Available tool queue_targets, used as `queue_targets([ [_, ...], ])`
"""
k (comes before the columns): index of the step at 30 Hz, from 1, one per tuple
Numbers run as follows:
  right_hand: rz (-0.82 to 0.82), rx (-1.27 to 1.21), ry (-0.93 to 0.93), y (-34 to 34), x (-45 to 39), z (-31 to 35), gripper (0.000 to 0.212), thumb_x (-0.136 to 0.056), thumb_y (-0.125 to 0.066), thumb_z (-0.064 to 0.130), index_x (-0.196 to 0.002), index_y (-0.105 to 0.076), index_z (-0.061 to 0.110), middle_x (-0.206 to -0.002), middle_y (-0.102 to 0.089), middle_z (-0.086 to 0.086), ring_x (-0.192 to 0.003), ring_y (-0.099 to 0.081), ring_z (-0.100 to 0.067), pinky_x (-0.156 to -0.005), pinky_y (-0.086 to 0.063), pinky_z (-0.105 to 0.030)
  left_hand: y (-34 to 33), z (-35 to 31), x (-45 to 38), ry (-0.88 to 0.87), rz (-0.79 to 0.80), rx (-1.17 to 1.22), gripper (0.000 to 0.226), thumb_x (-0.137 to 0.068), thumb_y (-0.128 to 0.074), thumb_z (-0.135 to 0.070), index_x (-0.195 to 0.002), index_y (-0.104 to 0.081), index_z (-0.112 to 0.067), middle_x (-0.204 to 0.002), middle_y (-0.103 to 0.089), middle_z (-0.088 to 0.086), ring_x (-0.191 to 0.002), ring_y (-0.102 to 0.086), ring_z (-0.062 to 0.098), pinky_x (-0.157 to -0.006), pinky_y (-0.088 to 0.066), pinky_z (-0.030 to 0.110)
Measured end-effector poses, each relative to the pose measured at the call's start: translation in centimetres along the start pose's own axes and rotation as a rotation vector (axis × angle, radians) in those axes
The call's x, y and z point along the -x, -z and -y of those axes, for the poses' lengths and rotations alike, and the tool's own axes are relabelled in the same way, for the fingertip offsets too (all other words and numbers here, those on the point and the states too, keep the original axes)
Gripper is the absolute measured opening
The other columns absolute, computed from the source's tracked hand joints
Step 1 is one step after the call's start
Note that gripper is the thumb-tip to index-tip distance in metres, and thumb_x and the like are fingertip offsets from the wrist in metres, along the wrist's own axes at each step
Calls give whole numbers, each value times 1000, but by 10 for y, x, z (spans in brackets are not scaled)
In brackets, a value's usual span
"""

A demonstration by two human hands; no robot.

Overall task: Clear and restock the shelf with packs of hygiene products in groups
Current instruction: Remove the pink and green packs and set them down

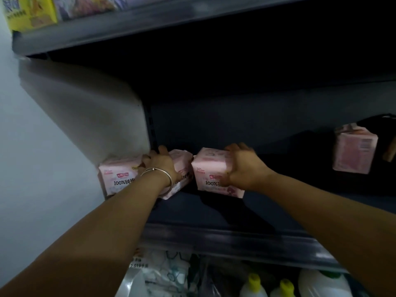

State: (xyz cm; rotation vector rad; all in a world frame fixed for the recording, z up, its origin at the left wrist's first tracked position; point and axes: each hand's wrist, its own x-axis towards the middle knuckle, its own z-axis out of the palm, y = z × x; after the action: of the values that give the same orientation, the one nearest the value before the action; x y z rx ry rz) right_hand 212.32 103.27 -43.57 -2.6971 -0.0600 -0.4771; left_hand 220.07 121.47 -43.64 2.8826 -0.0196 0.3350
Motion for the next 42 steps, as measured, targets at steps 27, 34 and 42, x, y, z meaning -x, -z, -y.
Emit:
queue_targets([
  [27,135,-153,108,53,226,26,68,-62,-84,21,-120,-50,12,-111,-50,-2,-95,-52,-18,-74,-47,-27,58,41,245,-186,195,-28,76,-57,-84,-22,-121,-43,-12,-112,-57,7,-98,-57,26,-81,-54,36],
  [34,247,-29,-93,-14,286,-7,72,-61,-83,33,-121,-49,13,-118,-53,-9,-105,-54,-27,-92,-48,-42,-18,60,313,-216,420,-120,79,-60,-85,-22,-125,-41,-14,-119,-52,7,-106,-53,24,-86,-49,31],
  [42,306,-23,-203,-115,308,-7,78,-70,-78,36,-131,-38,9,-131,-44,-13,-121,-43,-33,-98,-39,-39,-147,106,343,-260,653,-249,87,-57,-85,-28,-130,-38,-21,-125,-46,9,-116,-43,27,-98,-42,37],
])
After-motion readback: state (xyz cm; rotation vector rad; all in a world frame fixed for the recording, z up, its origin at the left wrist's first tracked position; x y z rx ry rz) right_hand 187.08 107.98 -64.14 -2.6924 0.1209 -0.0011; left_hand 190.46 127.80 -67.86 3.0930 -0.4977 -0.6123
